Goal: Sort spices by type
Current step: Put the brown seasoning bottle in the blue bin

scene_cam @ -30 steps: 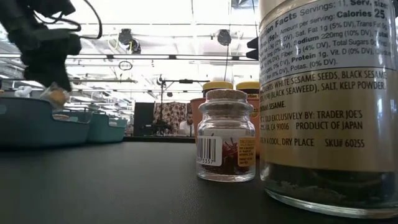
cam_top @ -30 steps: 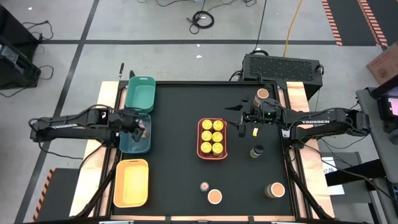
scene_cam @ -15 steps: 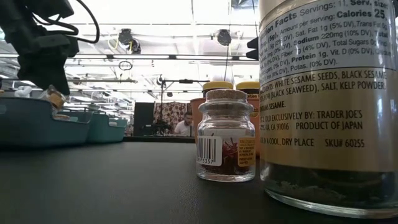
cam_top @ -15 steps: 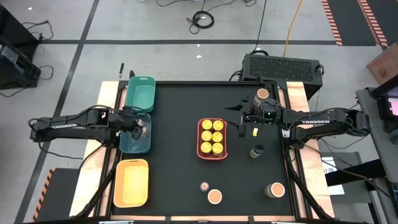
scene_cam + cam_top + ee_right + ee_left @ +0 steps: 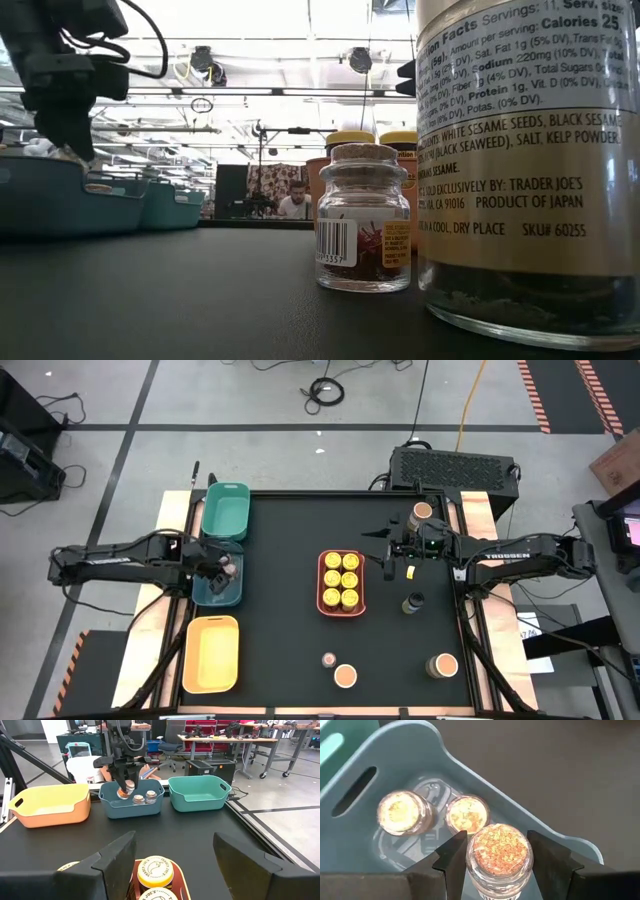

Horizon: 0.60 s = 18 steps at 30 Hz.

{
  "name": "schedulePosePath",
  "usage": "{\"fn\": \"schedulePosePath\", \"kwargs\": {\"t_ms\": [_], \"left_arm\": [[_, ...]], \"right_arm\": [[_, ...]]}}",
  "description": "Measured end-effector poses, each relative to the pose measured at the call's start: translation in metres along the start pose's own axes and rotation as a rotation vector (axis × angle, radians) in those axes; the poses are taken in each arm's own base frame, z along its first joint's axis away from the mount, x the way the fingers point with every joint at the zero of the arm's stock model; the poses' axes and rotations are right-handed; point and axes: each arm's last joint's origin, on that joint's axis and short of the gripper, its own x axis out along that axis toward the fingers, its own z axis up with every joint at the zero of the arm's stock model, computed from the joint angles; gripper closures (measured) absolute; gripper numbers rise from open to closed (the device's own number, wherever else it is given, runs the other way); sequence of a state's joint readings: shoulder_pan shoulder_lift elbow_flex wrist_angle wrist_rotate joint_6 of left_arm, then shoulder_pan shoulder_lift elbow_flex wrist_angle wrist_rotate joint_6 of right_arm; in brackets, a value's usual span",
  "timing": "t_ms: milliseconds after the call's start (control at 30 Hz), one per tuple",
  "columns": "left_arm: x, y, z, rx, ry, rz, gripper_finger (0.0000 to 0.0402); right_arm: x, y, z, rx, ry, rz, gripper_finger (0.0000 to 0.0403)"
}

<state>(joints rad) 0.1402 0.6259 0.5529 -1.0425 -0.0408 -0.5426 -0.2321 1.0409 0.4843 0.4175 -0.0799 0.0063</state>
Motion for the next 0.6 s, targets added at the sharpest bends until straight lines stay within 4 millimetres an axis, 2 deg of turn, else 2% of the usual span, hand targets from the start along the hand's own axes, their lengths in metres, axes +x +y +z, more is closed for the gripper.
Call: {"fn": "schedulePosePath", "kwargs": {"t_ms": [233,600], "left_arm": [[0.02,-0.01,-0.008,0.063,0.023,-0.079,0.0214],[0.022,-0.024,-0.014,0.128,-0.078,-0.062,0.0214]], "right_arm": [[0.0,0.0,0.0,-0.002,0.003,0.0,0.0145],[0.0,0.0,-0.001,-0.009,0.011,0.0,0.0145]]}}
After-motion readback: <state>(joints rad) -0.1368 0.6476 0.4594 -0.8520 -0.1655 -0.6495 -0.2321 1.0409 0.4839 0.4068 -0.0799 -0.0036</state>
